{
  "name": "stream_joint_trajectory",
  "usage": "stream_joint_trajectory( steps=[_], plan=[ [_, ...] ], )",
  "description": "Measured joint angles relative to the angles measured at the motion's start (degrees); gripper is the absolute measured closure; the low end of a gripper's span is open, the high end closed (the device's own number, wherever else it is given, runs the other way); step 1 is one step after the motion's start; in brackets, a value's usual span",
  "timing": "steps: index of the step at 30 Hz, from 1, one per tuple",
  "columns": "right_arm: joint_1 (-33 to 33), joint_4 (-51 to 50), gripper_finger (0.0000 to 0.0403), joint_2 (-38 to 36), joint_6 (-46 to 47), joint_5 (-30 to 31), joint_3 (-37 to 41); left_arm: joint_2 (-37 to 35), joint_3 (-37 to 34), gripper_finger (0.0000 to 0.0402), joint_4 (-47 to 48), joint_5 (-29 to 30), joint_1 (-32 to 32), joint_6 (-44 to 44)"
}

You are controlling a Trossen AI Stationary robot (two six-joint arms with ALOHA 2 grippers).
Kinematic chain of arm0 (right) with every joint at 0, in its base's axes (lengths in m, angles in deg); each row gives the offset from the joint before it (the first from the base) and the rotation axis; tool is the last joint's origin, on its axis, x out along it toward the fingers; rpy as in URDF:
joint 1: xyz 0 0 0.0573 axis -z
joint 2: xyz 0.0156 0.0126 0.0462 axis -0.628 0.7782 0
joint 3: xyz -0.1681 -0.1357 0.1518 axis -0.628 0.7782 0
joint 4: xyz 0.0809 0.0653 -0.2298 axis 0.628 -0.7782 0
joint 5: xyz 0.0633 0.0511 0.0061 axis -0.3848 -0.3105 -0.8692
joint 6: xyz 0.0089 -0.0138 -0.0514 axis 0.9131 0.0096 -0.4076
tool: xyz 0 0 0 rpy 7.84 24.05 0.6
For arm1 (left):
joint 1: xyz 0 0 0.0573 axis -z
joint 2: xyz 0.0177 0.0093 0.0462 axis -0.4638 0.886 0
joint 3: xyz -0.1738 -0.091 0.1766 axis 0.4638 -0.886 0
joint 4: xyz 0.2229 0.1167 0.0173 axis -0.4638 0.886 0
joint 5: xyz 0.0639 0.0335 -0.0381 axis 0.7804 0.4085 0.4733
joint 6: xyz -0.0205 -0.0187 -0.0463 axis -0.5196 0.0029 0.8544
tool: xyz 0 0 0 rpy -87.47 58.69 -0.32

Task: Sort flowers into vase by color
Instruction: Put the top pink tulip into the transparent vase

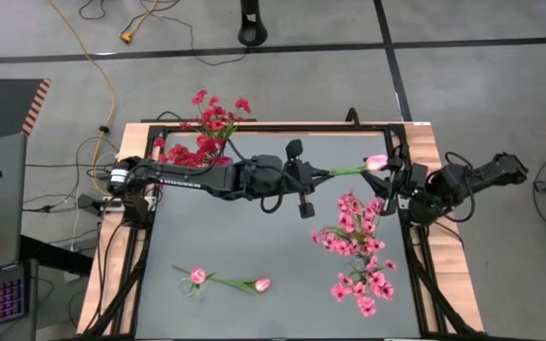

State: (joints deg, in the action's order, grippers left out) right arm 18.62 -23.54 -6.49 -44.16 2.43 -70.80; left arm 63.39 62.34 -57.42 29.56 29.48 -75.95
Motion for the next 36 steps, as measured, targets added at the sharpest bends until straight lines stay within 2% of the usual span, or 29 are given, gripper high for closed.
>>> stream_joint_trajectory(
  steps=[6, 11, 17, 23, 27, 34, 36],
  plan=[
    [1.8, 0.0, 0.0247, 0.0, 0.2, -5.7, 0.0, 0.0, 0.0, 0.0401, 0.0, 0.0, 0.0, 0.0],
    [3.3, 0.0, 0.0257, 0.0, 2.1, -6.3, 0.0, 0.0, 0.0, 0.0401, 0.0, 0.0, 0.0, 0.0],
    [4.9, 1.1, 0.0258, 0.9, 2.1, -10.0, 0.0, 0.0, 0.0, 0.0401, 0.0, 0.0, 0.0, 0.0],
    [6.6, 2.7, 0.0266, 2.8, 2.1, -10.1, 0.0, 0.0, 0.0, 0.0401, 0.0, 0.1, 0.0, 0.0],
    [7.4, 2.7, 0.0298, 3.4, 2.1, -10.1, 0.0, 0.0, 0.0, 0.0401, 0.0, 0.2, 0.0, 0.0],
    [7.7, 2.7, 0.0384, 3.3, 2.1, -10.5, 0.0, 0.0, 0.0, 0.0401, 0.9, 0.4, -0.1, 0.0],
    [7.7, 2.6, 0.0385, 3.3, 2.1, -10.5, 0.0, 0.0, 0.0, 0.0401, 1.7, 0.4, -0.1, 0.5]
  ],
)
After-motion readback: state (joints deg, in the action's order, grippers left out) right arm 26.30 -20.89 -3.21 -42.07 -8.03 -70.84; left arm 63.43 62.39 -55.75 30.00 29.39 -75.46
